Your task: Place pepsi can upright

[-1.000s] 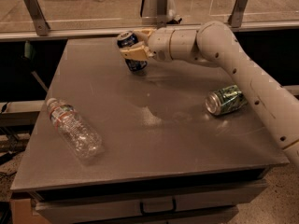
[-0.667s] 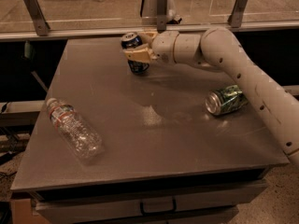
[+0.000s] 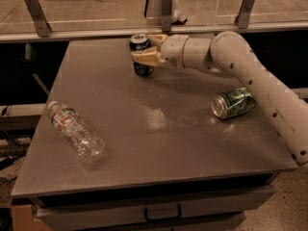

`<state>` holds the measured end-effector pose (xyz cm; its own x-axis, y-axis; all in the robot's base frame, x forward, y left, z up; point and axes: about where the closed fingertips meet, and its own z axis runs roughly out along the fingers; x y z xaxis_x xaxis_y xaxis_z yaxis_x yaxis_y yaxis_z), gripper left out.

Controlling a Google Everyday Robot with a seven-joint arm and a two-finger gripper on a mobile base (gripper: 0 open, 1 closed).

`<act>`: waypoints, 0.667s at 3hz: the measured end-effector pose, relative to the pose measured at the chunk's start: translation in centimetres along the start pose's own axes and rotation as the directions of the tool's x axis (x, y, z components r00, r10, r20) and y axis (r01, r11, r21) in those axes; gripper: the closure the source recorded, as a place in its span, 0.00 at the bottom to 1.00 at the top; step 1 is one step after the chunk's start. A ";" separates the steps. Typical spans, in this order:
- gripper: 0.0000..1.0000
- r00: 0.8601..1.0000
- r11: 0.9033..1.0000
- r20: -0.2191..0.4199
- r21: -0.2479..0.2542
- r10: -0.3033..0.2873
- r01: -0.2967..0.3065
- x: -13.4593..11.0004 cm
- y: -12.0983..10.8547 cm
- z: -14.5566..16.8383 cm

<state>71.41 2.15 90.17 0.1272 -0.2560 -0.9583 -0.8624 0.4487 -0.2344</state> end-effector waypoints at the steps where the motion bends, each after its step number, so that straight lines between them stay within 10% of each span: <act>1: 0.13 1.000 0.999 -0.013 0.034 0.000 0.000 0.2 -0.6 -1.4; 2: 0.00 1.000 0.997 -0.018 0.078 -0.021 0.023 -0.8 -2.1 -3.9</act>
Offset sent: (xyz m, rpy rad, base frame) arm -0.0019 -0.0816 0.0440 -0.0270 -0.0707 -0.1380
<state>71.22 -1.93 92.10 0.1365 -0.2811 -0.9499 -0.8185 0.5082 -0.2680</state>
